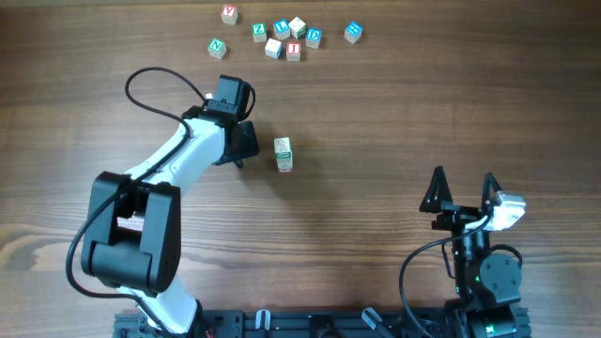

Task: Form a tower
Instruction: 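Carry the 'B' block with the left gripper toward the tower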

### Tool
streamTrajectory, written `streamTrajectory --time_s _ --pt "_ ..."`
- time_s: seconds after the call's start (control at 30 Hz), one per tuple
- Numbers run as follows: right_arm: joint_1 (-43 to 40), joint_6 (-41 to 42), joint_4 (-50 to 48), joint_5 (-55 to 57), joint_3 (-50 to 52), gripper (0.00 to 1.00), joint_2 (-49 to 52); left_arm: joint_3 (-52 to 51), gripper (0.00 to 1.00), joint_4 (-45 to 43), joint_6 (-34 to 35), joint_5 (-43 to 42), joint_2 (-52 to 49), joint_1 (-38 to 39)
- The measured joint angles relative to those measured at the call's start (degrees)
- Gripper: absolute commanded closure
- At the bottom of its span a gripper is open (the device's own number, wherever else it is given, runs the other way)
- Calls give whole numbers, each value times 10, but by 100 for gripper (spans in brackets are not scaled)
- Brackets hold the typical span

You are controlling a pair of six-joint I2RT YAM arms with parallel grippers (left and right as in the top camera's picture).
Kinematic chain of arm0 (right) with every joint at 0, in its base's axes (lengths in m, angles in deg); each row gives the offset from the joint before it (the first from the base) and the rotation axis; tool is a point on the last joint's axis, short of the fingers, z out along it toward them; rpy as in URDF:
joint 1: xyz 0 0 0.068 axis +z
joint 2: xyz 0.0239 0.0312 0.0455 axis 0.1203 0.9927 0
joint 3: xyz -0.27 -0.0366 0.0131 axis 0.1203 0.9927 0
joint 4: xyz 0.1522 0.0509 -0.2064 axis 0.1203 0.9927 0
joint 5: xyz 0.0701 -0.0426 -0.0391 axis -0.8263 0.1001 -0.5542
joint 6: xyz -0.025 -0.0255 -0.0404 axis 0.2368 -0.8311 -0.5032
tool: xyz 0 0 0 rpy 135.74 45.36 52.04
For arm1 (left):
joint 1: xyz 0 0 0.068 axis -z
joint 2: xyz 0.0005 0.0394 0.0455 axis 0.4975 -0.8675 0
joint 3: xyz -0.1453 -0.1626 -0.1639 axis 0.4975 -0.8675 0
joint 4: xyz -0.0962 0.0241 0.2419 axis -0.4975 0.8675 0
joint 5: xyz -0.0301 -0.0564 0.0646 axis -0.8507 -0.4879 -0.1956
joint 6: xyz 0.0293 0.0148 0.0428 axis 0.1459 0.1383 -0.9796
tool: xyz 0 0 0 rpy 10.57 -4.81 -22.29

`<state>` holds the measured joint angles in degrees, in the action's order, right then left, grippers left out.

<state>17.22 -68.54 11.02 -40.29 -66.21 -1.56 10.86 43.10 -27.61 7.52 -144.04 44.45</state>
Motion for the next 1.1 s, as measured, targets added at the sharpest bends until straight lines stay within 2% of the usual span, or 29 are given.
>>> streamTrajectory --time_s 0.07,0.1,0.17,0.33,0.53,0.7,0.9,1.0,1.1 --pt "0 0 0 0 0 0 0 0 72 -7 0 -1 0 0" --pt "0 0 0 0 0 0 0 0 72 -8 1 -1 0 0" --pt "0 0 0 0 0 0 0 0 71 -9 -2 -2 0 0" --pt "0 0 0 0 0 0 0 0 59 -9 -34 -1 0 0" --pt "0 0 0 0 0 0 0 0 58 -9 -48 -1 0 0" --pt "0 0 0 0 0 0 0 0 62 -6 -50 -1 0 0" --pt "0 0 0 0 0 0 0 0 63 6 -52 -1 0 0" --pt "0 0 0 0 0 0 0 0 70 2 -52 -2 0 0" --pt "0 0 0 0 0 0 0 0 69 -3 -54 -2 0 0"
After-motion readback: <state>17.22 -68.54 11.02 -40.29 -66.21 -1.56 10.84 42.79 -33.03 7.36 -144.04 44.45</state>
